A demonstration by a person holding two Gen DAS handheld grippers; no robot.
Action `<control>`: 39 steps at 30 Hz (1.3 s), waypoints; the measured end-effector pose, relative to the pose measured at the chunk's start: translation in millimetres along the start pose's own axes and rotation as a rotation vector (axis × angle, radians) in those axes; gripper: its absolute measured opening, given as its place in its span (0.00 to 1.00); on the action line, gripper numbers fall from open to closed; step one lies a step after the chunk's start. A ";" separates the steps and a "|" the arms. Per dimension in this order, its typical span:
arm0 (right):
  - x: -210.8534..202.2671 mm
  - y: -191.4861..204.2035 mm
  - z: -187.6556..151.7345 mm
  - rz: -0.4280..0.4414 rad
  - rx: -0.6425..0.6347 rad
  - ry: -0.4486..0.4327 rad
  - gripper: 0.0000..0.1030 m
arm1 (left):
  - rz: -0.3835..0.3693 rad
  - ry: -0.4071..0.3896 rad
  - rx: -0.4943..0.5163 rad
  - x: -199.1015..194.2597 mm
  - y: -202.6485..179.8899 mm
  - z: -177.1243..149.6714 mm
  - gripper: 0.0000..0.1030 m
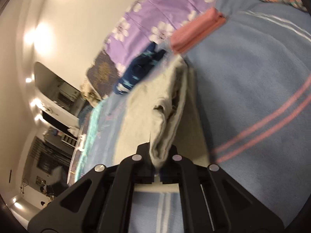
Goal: Fold small clothes
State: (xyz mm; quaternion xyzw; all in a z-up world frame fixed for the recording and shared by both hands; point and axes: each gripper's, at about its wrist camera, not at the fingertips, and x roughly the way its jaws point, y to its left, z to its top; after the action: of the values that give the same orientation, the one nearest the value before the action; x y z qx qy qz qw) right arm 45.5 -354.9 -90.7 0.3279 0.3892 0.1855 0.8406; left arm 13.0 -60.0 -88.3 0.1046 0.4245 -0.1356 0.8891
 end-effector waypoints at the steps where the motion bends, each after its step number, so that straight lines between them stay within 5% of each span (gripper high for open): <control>1: 7.6 -5.5 -3.6 -0.028 0.002 0.027 0.03 | 0.002 0.001 0.001 0.7 -0.5 -1.1 0.33; 5: 14.1 -23.8 -11.0 -0.024 0.025 0.071 0.06 | -0.018 0.011 0.002 -2.2 -1.4 -2.6 0.28; 8: -3.8 -16.9 -4.5 -0.079 -0.029 0.026 0.17 | -0.048 0.018 0.005 -13.9 -2.5 -1.2 0.17; 15: -24.7 20.6 4.7 -0.066 -0.172 -0.054 0.17 | -0.177 -0.070 -0.035 -46.9 -0.4 17.5 0.16; 18: -9.6 30.0 2.9 -0.069 -0.207 -0.018 0.18 | -0.153 -0.053 -0.019 -25.2 -8.4 28.2 0.16; 21: 11.3 16.9 -4.9 -0.145 -0.160 0.071 0.17 | -0.137 0.070 -0.054 15.3 -11.2 21.0 0.16; 24: 16.8 -7.4 -15.7 -0.160 -0.133 0.083 0.01 | -0.156 0.040 -0.072 21.1 -9.7 12.5 0.16; 26: 11.5 -12.5 -20.3 -0.140 -0.143 0.075 0.01 | -0.159 0.038 -0.069 20.5 -10.2 12.3 0.16; 33: 11.7 -1.0 -24.3 -0.204 -0.221 0.083 0.04 | -0.154 0.022 -0.074 18.1 -9.6 12.7 0.20; 36: 12.5 4.7 -24.6 -0.189 -0.244 0.098 0.16 | -0.156 0.025 -0.082 13.3 -9.1 17.6 0.21; 39: 2.5 18.9 -18.1 -0.203 -0.275 0.057 0.17 | -0.140 -0.011 -0.058 4.5 -12.2 26.3 0.23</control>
State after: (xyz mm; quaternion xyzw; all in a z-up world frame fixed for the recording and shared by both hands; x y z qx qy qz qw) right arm 32.0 -332.6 -87.6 0.1636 0.4149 0.1603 0.8806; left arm 30.8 -80.1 -76.4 0.0482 0.4298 -0.1857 0.8823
